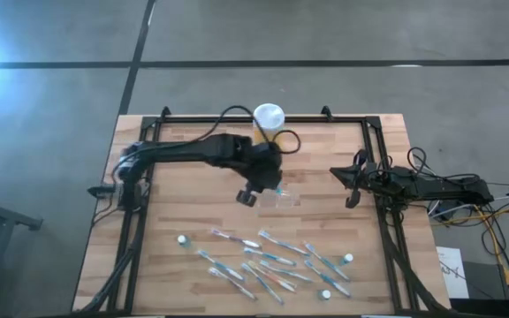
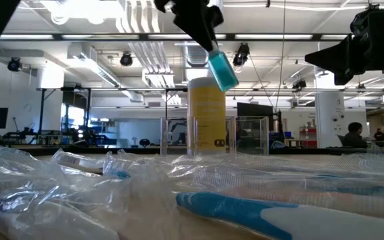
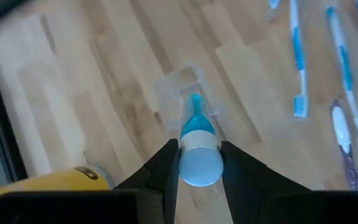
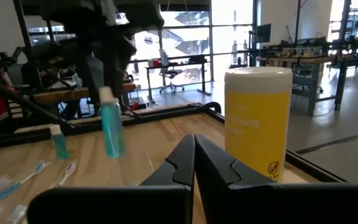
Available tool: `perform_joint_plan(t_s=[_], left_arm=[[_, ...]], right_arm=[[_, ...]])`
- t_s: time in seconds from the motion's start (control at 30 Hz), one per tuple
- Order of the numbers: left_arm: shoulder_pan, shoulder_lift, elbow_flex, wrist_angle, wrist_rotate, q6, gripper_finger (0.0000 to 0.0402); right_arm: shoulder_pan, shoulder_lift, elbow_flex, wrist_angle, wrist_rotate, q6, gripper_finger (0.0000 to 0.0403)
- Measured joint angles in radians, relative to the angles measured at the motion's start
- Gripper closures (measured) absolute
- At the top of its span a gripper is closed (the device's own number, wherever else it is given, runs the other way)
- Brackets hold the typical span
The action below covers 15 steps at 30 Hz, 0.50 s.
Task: Pick & Place toothbrushing station
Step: Put the mouthwash bottle into the transparent organizer
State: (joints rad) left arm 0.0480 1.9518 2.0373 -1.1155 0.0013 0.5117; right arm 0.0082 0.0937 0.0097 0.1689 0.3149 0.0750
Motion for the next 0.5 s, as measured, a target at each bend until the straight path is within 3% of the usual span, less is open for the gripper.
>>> perform_joint_plan(t_s=[0.3,0.5], left_arm=[[0.029,0.229,0.308,-0.222,-0.008,-0.095,0.0300],[0.035,0.236,0.283,-0.276,-0.011,-0.106,0.0300]], right_arm=[[0.000,0.000,0.000,0.000,0.000,0.000,0.0394],[0.000,0.001,0.000,-0.010,0.001,0.002,0.0394]])
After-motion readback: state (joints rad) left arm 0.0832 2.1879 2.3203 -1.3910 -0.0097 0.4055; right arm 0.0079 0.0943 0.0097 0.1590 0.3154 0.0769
